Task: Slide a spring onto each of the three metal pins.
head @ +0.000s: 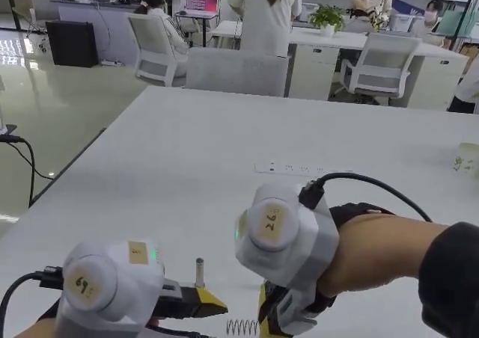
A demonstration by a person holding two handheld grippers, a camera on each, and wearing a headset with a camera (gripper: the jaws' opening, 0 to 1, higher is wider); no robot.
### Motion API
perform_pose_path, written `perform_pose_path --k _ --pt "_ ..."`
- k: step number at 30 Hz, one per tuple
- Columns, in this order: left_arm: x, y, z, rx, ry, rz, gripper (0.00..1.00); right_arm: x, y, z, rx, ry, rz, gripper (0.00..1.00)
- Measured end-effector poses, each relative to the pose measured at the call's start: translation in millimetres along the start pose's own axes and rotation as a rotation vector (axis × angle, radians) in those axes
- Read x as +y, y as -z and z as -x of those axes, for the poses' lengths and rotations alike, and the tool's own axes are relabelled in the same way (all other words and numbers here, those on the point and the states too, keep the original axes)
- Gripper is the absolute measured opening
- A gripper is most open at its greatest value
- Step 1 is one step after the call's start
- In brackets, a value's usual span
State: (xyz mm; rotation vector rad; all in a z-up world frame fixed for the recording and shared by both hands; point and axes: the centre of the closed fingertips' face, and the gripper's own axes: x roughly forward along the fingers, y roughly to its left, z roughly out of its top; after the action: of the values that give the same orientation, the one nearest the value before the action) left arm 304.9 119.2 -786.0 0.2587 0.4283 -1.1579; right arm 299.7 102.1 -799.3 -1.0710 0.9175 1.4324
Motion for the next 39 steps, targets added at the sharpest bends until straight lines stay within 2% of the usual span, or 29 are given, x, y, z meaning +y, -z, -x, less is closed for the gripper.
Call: perform_pose_path --k 23,39 --pt "-5.0 -0.7 -3.3 0.013 0.027 -0.051 0.05 4.6 -0.8 2.3 0.008 -0.027 0.043 0.07" --pt "-9.3 -0.9 -4.4 0.011 0.040 -0.059 0.04 7.5 0.7 3.0 0.014 -0.024 0.042 0.07"
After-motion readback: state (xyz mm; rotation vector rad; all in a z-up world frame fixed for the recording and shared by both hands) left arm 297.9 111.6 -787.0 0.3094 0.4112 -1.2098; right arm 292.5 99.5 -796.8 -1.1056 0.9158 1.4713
